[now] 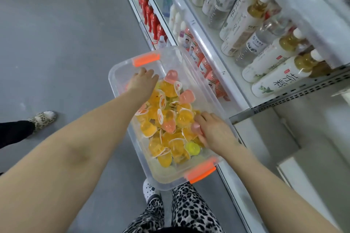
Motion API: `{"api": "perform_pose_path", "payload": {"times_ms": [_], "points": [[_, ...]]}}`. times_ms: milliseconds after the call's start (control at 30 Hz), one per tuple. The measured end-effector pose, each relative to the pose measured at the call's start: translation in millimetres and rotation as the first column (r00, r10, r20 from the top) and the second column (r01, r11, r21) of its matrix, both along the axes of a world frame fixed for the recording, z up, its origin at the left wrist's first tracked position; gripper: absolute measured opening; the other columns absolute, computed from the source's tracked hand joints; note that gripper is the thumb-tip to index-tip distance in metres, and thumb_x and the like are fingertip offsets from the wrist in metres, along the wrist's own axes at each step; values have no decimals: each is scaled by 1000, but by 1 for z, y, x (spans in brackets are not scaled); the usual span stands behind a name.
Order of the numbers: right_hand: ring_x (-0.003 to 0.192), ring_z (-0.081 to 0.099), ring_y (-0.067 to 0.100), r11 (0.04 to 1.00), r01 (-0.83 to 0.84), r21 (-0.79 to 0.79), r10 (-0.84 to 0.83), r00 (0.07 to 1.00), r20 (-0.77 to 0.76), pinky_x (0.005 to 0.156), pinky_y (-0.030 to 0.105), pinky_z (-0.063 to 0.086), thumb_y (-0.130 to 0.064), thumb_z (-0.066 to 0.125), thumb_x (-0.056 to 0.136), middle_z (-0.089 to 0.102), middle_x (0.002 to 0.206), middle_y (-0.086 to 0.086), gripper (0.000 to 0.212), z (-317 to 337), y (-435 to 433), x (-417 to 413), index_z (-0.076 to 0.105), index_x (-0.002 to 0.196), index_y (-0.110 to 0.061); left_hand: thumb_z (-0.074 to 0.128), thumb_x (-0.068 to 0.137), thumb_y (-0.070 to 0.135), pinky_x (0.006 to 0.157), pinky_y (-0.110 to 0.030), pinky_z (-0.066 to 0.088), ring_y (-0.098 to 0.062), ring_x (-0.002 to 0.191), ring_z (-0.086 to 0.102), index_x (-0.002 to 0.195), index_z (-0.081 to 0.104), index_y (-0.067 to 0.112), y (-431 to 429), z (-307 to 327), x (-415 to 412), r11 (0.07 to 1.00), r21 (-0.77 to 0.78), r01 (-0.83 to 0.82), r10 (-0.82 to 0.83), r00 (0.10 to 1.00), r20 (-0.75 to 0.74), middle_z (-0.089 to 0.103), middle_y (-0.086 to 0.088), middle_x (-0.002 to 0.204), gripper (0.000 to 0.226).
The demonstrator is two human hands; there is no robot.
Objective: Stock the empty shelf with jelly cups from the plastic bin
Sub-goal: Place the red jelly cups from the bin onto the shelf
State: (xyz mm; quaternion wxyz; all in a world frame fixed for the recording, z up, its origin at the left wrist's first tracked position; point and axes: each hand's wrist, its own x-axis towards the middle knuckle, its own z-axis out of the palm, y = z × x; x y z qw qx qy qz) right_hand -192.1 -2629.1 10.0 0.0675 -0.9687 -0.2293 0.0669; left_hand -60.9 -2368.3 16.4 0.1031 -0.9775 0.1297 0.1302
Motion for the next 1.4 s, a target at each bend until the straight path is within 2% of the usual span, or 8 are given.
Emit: {"api": "perform_pose_path", "payload": {"times_ms": [133,333,433,533,800,967,1100,1400], "points": [[82,55,26,999,37,25,-37,999,25,67,39,50,-31,47,95,58,96,3,21,-1,2,-1,59,102,-16,59,91,10,101,-42,43,-37,123,38,128,50,9,7,-12,1,999,31,-29,27,998,58,44,-14,129,38],[80,58,26,995,90,38,-91,995,48,64,32,45,-32,54,94,60,99,1,19,4,8,-3,63,104,-18,64,85,5,79,-39,48,-34,97,49,118,46,15,7,-8,-17,989,-109,-100,109,990,85,51,-13,108,40],[84,59,27,981,162,102,-163,987,2,65,32,46,-33,55,93,60,106,2,24,17,15,-6,61,109,-17,63,86,5,73,-42,52,-35,90,58,125,42,18,0,7,-31,927,-318,-201,223,974,34,51,-11,115,46],[96,58,23,942,266,202,-263,964,-44,74,35,50,-39,53,94,55,114,0,29,32,21,-12,56,117,-22,70,83,17,79,-44,52,-35,97,62,131,42,18,-7,19,-55,756,-608,-242,292,956,-19,55,-11,124,56],[104,57,17,781,391,488,-463,886,31,87,35,49,-41,67,85,60,116,-2,45,78,23,-55,51,123,-22,81,69,21,84,-38,50,-19,103,57,120,52,19,-37,74,-141,425,-902,-80,223,975,18,58,1,116,59],[106,53,14,683,467,562,-582,813,32,88,30,43,-36,72,80,60,114,-5,47,112,0,-102,53,121,-23,81,71,21,86,-29,50,-3,96,57,117,50,29,-72,103,-179,318,-948,19,77,996,46,59,13,112,56],[102,53,17,654,512,557,-670,734,112,86,24,38,-30,74,75,61,109,-6,43,138,-41,-140,56,115,-22,83,67,20,89,-34,50,-3,98,59,113,50,36,-117,128,-197,266,-962,57,-38,998,48,60,15,112,58],[107,52,17,599,618,509,-794,538,281,84,21,32,-38,70,77,60,116,-2,49,217,-177,-210,55,122,-22,81,71,27,79,-19,47,6,95,58,110,49,40,-258,190,-229,162,-971,175,-254,958,130,61,23,107,51]]}}
